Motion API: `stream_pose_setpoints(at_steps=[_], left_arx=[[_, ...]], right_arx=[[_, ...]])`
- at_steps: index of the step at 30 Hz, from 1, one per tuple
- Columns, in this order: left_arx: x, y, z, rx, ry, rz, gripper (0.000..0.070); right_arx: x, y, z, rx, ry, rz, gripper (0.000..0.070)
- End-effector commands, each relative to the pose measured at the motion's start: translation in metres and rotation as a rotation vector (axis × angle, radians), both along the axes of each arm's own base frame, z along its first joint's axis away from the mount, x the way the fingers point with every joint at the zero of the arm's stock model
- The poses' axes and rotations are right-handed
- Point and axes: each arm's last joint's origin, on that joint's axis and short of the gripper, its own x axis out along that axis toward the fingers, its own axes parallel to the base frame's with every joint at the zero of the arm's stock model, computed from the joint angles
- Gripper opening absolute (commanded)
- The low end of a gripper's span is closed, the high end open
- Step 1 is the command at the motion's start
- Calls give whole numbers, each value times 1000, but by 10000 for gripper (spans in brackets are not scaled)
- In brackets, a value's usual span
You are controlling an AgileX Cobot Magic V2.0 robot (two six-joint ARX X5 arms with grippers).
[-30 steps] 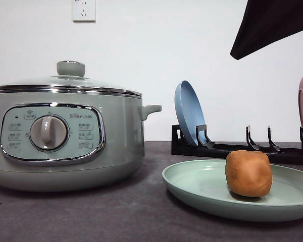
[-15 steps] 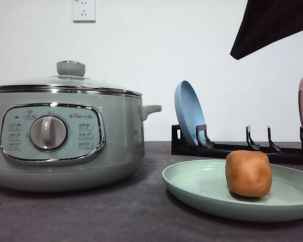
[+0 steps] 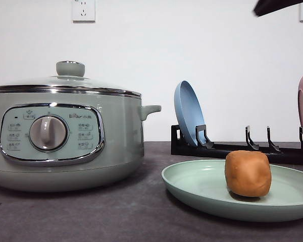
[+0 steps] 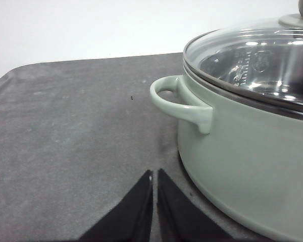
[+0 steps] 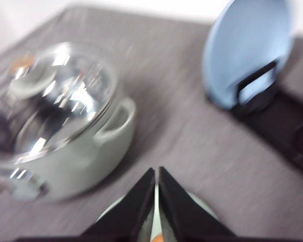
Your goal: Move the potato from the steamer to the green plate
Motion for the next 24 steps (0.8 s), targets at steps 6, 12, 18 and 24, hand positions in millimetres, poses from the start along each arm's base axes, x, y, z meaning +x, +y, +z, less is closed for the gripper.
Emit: stream_pose_setpoints(at_steps=[6,12,18,24], left_arx=[[1,0,-8,-6,27,3,9],[1,0,-8,-6,27,3,9],[1,0,-8,-6,27,4,9],[1,0,-8,-6,27,3,9]], right_arx=[[-19,-37,-23,23,-215,-201,0],[-43,-54,-59,28,-369,-323,0],[-59,-57,-97,21,-434,-355,0],[-65,-57,-130,23,-439,-354,0]])
